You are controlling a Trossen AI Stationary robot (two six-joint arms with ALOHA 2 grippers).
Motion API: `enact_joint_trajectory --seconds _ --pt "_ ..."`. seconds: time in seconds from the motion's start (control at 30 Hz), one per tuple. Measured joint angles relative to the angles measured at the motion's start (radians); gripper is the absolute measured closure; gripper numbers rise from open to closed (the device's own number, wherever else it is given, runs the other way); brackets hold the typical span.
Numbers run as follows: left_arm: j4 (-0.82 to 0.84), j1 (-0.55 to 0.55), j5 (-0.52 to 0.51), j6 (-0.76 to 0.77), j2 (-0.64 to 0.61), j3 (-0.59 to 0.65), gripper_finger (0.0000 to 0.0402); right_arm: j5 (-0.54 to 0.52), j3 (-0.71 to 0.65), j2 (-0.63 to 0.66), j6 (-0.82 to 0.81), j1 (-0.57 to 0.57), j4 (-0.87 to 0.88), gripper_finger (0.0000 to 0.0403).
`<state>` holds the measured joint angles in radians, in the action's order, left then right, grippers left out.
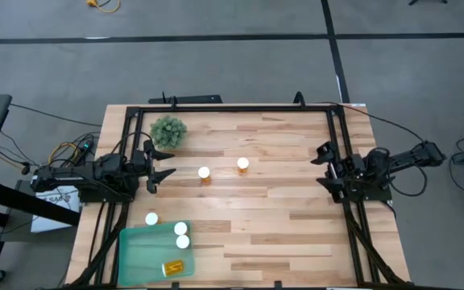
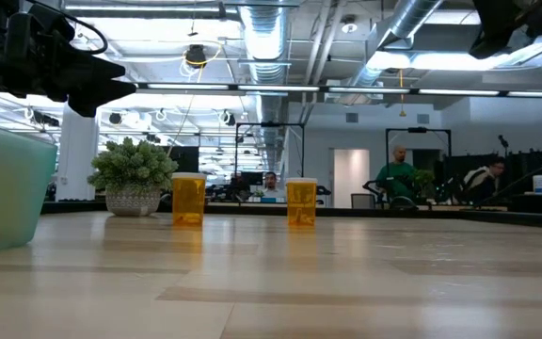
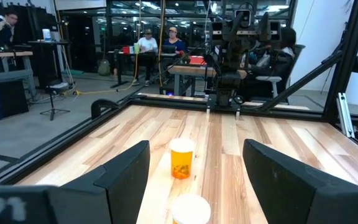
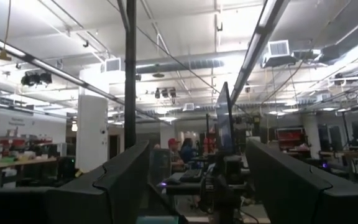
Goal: Pick and place pill bottles into a basket
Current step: Put the middle yellow pill bottle into the green bin
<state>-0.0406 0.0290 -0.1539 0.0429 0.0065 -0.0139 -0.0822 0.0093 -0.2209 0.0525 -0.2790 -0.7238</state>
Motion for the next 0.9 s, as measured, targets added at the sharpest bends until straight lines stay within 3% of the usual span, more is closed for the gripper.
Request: enact_joint_trajectory --seconds 0.37,0.7,0.9 --pt "0.000 0.000 0.000 0.006 0.000 0.000 0.0153 -0.039 0.000 0.000 -0.027 0.000 0.059 0.0143" --pt "0.000 0.000 0.000 0.007 0.000 0.000 0.0153 -0.265 0.000 -0.001 -0.026 0.000 0.207 0.0143" --pt "0.000 0.000 0.000 0.005 0.000 0.000 0.0153 -0.287 0.022 -0.002 -0.023 0.000 0.268 0.0143"
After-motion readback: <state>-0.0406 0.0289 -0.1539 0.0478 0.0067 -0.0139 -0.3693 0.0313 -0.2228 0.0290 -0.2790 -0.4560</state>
